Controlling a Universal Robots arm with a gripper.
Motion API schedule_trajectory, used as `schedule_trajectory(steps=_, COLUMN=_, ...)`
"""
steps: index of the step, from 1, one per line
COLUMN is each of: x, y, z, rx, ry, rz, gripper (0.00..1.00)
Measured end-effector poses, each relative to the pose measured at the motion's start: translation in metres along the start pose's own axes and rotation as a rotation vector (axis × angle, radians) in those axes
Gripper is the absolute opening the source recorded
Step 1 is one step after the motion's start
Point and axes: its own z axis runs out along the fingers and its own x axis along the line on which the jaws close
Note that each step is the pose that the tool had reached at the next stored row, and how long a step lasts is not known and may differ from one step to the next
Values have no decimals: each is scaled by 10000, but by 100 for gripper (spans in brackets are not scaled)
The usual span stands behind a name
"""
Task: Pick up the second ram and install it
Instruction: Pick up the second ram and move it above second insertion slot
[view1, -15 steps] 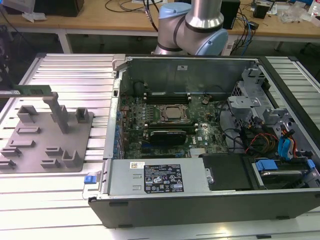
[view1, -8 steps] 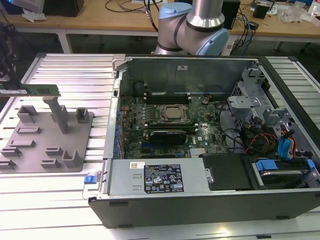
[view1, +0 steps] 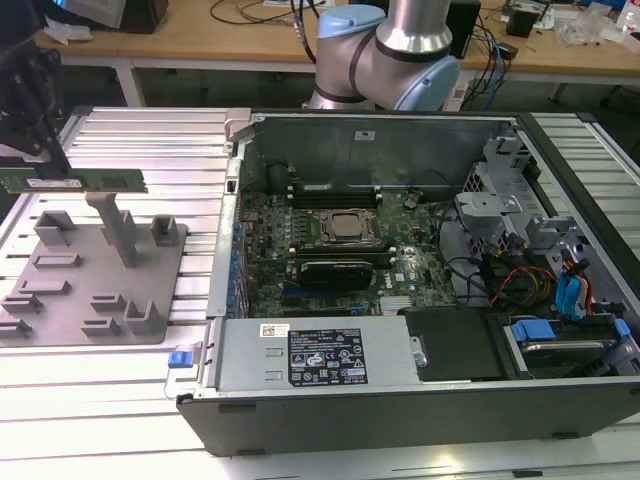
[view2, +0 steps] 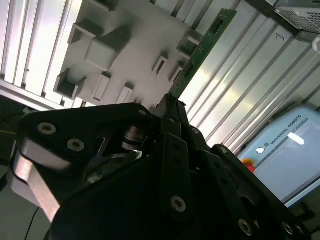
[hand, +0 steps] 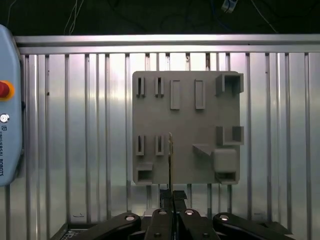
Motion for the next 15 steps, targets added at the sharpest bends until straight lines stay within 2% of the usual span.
schedule_trajectory(steps=1, x=-1, y=-73, z=-1, rx=-4, ry=0, rz=0, gripper=9)
schedule_trajectory(steps=6, x=-2, y=-238, z=-6, rx=-17, ry=1, rz=-1, gripper=9)
schedule_trajectory(steps=9, x=-2, y=-400, z=-10, rx=-32, ry=1, rz=0, gripper=9)
schedule_trajectory(steps=12, x=-3, y=-491, z=-12, rx=-40, ry=1, rz=0, gripper=9)
schedule_trajectory(steps=15, x=-2, y=-619, z=-15, rx=-45, ry=0, rz=0, gripper=9)
